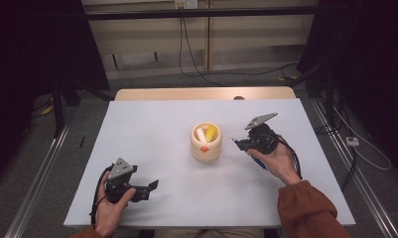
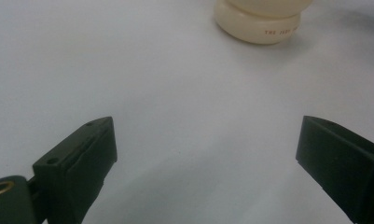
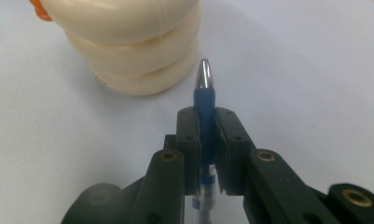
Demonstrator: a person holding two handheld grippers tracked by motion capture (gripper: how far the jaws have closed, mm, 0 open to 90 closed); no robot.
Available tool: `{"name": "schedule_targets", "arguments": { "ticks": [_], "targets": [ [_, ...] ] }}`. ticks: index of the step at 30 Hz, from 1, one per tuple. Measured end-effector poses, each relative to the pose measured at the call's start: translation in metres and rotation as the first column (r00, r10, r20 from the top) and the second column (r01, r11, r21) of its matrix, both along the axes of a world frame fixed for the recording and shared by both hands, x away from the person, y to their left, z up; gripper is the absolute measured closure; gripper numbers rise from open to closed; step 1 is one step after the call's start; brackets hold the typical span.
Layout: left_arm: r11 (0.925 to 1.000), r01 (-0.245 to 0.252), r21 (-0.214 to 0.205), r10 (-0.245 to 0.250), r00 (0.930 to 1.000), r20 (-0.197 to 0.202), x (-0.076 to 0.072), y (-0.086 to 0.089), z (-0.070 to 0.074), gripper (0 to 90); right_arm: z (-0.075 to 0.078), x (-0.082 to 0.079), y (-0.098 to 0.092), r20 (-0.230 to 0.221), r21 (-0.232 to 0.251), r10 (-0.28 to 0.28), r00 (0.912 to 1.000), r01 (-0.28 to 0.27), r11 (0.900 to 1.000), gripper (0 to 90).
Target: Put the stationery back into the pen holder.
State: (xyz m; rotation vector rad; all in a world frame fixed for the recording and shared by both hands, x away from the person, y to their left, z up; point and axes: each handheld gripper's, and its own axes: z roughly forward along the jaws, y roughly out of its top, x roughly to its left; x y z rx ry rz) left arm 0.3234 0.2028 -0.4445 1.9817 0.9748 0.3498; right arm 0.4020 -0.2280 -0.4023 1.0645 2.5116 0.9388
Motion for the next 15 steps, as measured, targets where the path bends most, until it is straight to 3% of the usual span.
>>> {"name": "schedule_targets", "arguments": {
  "ticks": [4, 8, 15],
  "targets": [
    [1.0, 0.0, 0.001, 0.0, 1.0, 0.001, 0.0, 0.0, 0.0, 5.2, 0.005, -0.003, -0.002, 0.057, 0.011, -0.038, 0.9977, 0.037, 0.9992, 81.7],
    [1.0, 0.003, 0.001, -0.003, 1.0, 0.001, 0.0, 0.0, 0.0, 5.2, 0.01, -0.005, -0.005, 0.098, 0.058, -0.059, 0.9934, 0.053, 0.9969, 81.7],
    [1.0, 0.004, 0.002, -0.004, 1.0, 0.001, 0.0, 0.0, 0.0, 5.2, 0.013, -0.006, -0.007, 0.123, 0.132, -0.06, 0.9906, 0.044, 0.9902, 81.7]
  ]
}}
